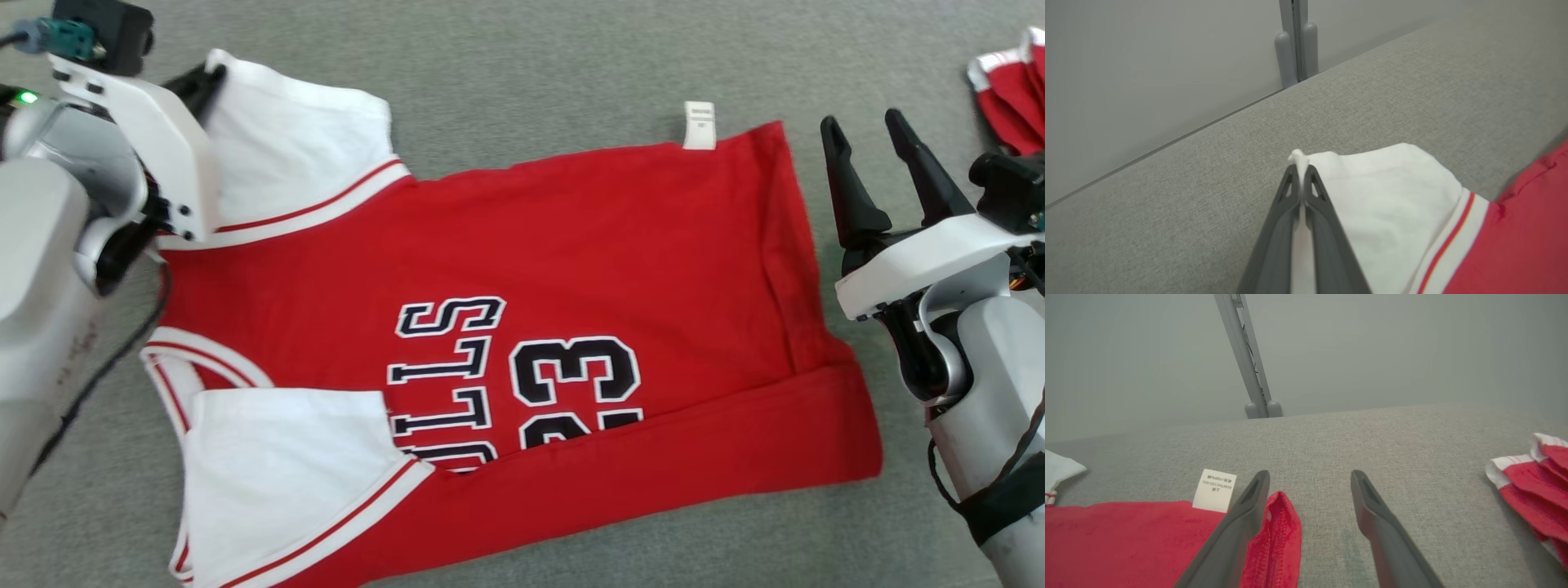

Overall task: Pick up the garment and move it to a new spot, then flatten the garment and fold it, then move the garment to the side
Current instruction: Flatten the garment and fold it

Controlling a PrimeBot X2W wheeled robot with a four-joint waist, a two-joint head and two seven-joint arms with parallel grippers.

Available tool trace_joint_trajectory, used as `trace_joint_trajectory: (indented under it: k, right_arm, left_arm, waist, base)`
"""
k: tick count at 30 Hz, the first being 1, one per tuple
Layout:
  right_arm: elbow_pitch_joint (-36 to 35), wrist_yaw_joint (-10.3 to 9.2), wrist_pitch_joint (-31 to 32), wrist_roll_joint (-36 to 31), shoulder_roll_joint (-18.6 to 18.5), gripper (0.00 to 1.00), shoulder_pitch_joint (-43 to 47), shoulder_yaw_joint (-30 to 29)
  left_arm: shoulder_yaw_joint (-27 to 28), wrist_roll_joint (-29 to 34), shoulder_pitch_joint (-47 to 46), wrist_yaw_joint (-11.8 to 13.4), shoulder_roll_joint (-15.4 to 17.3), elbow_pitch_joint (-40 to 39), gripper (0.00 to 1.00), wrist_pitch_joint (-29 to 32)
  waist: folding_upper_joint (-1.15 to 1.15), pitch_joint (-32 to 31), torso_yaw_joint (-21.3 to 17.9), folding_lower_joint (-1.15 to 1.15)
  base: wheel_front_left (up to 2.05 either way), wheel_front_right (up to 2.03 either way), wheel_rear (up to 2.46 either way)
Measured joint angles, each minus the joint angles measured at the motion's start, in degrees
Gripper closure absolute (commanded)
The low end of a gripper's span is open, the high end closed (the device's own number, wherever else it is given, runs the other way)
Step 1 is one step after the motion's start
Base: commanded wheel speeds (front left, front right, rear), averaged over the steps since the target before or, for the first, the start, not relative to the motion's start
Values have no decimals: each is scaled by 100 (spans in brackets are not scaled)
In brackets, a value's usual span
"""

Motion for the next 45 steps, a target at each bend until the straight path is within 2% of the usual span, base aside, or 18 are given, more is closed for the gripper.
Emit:
trace_joint_trajectory:
  k: [5, 12, 19, 20, 21, 22, 23, 31, 38, 43, 45]
  right_arm:
    - [221, 0, 486, 402, -227, 0, -143, 274]
    - [645, 0, 995, 599, -679, 0, -430, 730]
    - [1095, 1, 1265, 735, -872, 0, -684, 1084]
    - [1149, 0, 1285, 738, -903, 16, -722, 1136]
    - [1178, 0, 1310, 781, -905, 58, -749, 1156]
    - [1206, 0, 1321, 858, -899, 89, -772, 1171]
    - [1232, 0, 1319, 890, -899, 100, -799, 1199]
    - [1455, 8, 1162, 1099, -904, 100, -926, 1357]
    - [1538, 8, 744, 1211, -939, 100, -1124, 1426]
    - [1770, 8, 288, 1171, -940, 100, -1416, 1381]
    - [1935, 8, 3, 969, -945, 100, -1588, 1351]
  left_arm:
    - [-209, -246, 154, -1, -23, -254, 100, -214]
    - [-491, -449, 224, -1, -82, -488, 100, -522]
    - [-708, -602, 222, -1, -98, -524, 100, -654]
    - [-736, -617, 220, -1, -99, -521, 100, -672]
    - [-761, -648, 214, -1, -97, -509, 100, -691]
    - [-781, -662, 205, -1, -97, -500, 100, -708]
    - [-804, -692, 196, -1, -90, -485, 100, -717]
    - [-938, -851, 112, -1, -31, -311, 100, -827]
    - [-857, -816, -129, 8, -92, -15, 100, -1188]
    - [-776, -668, -375, 143, -240, 256, 100, -1616]
    - [-714, -623, -485, 218, -300, 389, 100, -1856]
  waist:
    - [0, -101, 281, 0]
    - [0, -173, 658, 0]
    - [0, -115, 804, 0]
    - [0, -102, 811, 0]
    - [0, -90, 815, 0]
    - [0, -80, 817, 0]
    - [0, -71, 817, 0]
    - [0, -29, 780, 0]
    - [0, 56, 754, 0]
    - [0, 115, 751, 0]
    - [0, 135, 751, 0]
  base:
    - [0, 0, 0]
    - [0, 0, 0]
    - [0, 0, 0]
    - [0, 0, 0]
    - [0, 0, 0]
    - [0, 0, 0]
    - [0, 0, 0]
    - [0, 0, 0]
    - [0, 0, 0]
    - [0, 0, 0]
    - [0, 0, 0]
